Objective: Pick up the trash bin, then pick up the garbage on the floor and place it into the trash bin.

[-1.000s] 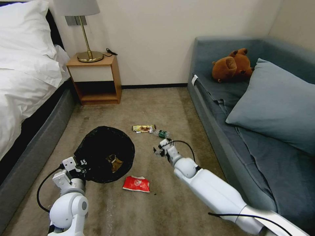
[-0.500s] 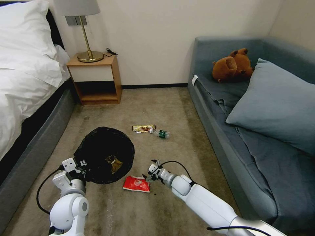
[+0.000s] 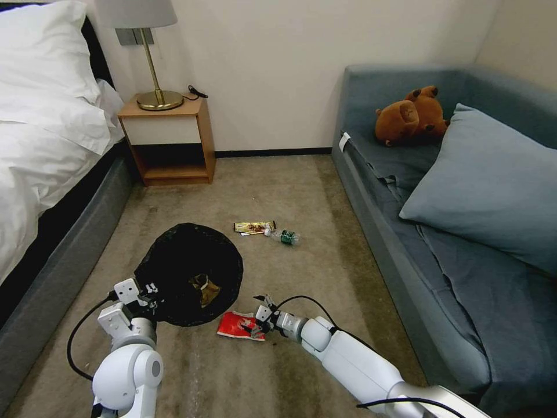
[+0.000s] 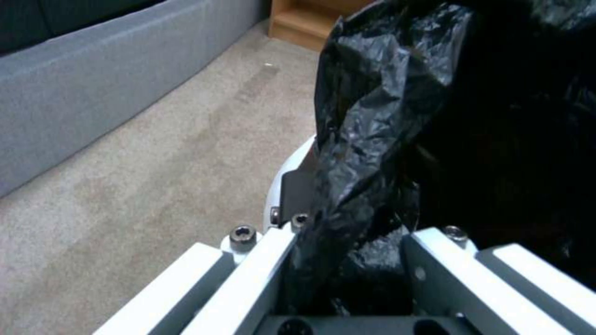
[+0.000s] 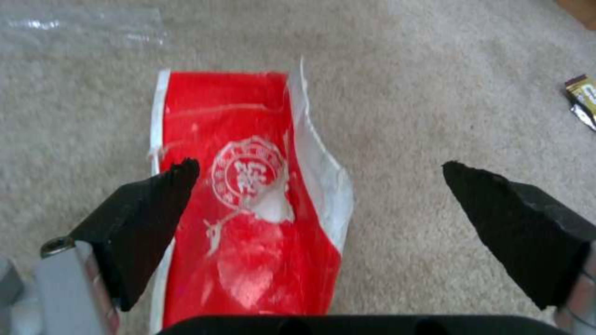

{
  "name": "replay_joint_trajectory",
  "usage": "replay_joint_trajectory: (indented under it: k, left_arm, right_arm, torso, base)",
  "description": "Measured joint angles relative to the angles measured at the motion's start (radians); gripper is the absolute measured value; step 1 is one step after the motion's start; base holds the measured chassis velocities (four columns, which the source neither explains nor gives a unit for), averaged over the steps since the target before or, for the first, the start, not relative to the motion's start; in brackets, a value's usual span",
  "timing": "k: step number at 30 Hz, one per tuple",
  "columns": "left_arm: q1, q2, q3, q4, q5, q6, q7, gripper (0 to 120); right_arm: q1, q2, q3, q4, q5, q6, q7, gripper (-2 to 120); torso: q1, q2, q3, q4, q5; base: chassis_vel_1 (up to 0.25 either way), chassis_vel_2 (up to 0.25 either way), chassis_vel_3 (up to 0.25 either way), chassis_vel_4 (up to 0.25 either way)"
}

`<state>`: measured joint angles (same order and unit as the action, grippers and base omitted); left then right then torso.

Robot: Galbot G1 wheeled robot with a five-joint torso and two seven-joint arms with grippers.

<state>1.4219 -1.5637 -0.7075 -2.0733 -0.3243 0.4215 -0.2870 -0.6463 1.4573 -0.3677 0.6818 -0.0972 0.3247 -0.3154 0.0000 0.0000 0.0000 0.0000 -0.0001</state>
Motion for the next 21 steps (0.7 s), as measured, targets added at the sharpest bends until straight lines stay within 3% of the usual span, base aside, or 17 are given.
replay_joint_trajectory:
  k: [8, 21]
  left_arm:
    - [0.009, -0.006, 0.002, -0.007, 0.006, 0.0, -0.001, 1]
    - [-0.004, -0.007, 0.007, 0.01, 0.006, -0.004, -0.001, 1]
  right_arm:
    - [0.014, 0.073, 0.075, -0.132, -0.078, 0.079, -0.02, 100]
    - [0.024, 0.088, 0.115, -0.175, -0.084, 0.12, -0.042, 58]
  torso:
    - [0.0, 0.0, 0.0, 0.0001, 0.0]
    - [0.0, 0.0, 0.0, 0.0, 0.0001]
  base:
    - [0.0, 0.0, 0.0, 0.0]
    - [0.0, 0.0, 0.0, 0.0]
